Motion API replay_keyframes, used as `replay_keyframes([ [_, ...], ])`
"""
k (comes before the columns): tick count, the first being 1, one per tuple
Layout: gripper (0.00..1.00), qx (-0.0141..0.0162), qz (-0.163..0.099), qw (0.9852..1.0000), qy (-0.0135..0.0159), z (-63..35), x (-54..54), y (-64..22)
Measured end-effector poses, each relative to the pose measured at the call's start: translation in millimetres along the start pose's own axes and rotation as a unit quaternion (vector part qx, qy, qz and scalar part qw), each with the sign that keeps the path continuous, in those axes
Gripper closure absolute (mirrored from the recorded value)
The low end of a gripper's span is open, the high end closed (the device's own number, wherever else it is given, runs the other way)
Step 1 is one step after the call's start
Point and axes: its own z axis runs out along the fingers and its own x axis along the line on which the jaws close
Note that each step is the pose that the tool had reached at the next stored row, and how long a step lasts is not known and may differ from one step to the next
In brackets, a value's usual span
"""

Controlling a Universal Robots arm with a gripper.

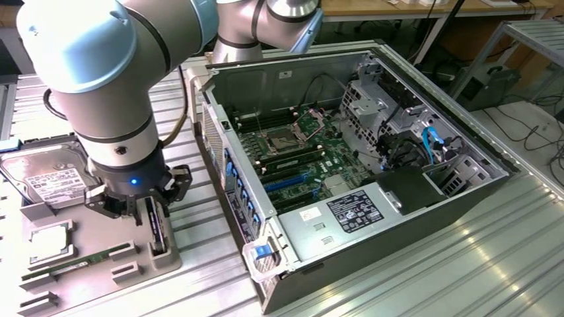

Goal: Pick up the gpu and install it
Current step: 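Pick up the gpu and move the gpu toward the slot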

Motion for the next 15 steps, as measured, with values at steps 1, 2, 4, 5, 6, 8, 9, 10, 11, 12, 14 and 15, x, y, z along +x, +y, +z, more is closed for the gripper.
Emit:
replay_keyframes([
  [1,0.53,0.0,0.0,1.0,0.0,0.0,-0.2,0.0],
  [2,0.55,0.0,0.0,1.0,0.0,0.1,-0.5,0.0],
  [4,0.62,0.0,0.0,1.0,0.0,0.2,-0.8,0.0],
  [5,0.62,0.0,0.0,1.0,0.0,0.2,-0.8,0.0],
  [6,0.62,0.0,0.0,1.0,0.0,0.2,-0.9,0.0],
  [8,0.63,0.0,0.0,1.0,0.0,0.2,-0.9,0.0],
  [9,0.63,0.0,0.0,1.0,0.0,0.2,-0.9,0.0],
  [10,0.71,0.0,0.0,1.0,0.0,0.2,-0.9,0.0],
  [11,0.71,0.0,0.0,1.0,0.0,0.2,-0.9,0.0],
  [12,0.71,0.0,0.0,1.0,0.0,0.2,-0.9,0.0],
  [14,0.72,0.0,0.0,1.0,0.0,0.2,-0.9,0.0],
  [15,0.72,0.0001,0.0,1.0,0.0,0.2,-0.9,0.0],
])
